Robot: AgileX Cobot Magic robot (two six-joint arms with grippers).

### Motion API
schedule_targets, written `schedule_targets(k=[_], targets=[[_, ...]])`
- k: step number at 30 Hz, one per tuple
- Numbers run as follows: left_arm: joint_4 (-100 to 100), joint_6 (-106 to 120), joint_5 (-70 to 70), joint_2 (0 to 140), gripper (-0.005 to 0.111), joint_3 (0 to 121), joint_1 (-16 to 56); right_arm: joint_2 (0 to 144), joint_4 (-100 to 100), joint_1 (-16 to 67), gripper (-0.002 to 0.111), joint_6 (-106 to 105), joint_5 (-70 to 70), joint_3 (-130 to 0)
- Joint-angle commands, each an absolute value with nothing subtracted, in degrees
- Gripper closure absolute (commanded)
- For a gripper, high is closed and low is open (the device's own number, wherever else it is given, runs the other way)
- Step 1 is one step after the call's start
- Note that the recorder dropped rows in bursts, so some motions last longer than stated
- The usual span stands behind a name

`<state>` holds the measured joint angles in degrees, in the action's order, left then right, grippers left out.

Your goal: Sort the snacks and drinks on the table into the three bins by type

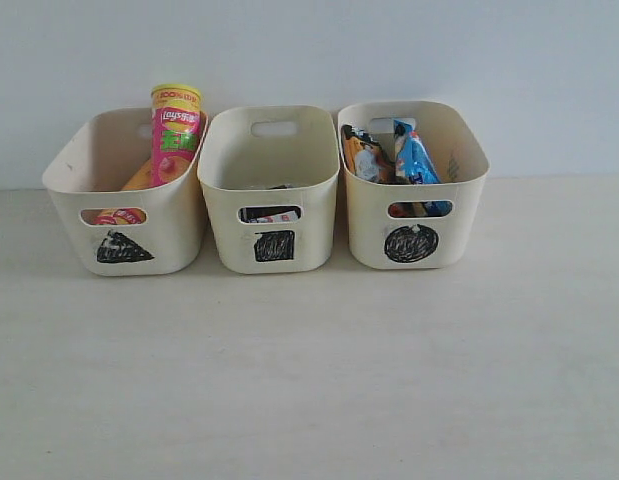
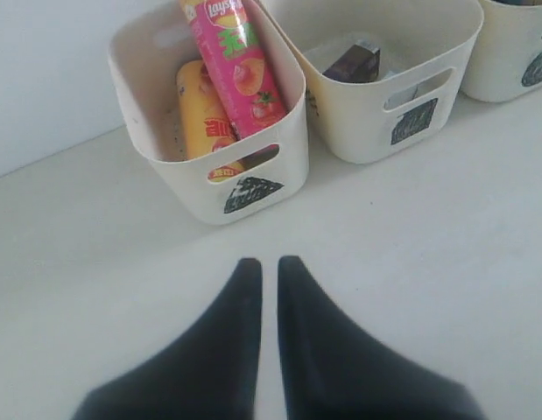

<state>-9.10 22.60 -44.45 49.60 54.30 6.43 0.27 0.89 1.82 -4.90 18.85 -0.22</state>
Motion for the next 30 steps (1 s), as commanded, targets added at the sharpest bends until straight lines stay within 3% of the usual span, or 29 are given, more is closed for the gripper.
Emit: schedule_targets(k=[1,15,30], targets=[[-9.95,19.83,-40.22,43.02,0.102,49.48,6.28,0.00,0.80,1.65,0.108,-4.96,18.41,0.00],[-16.39,18.55,-37.62,26.39,0.102,37.76,6.28,0.00,0.80,1.65,0.108,-4.96,18.41,0.00],[-20.97,17.93,-14.33,20.42,0.102,20.67,6.28,0.00,0.80,1.65,0.108,-4.96,18.41,0.00]])
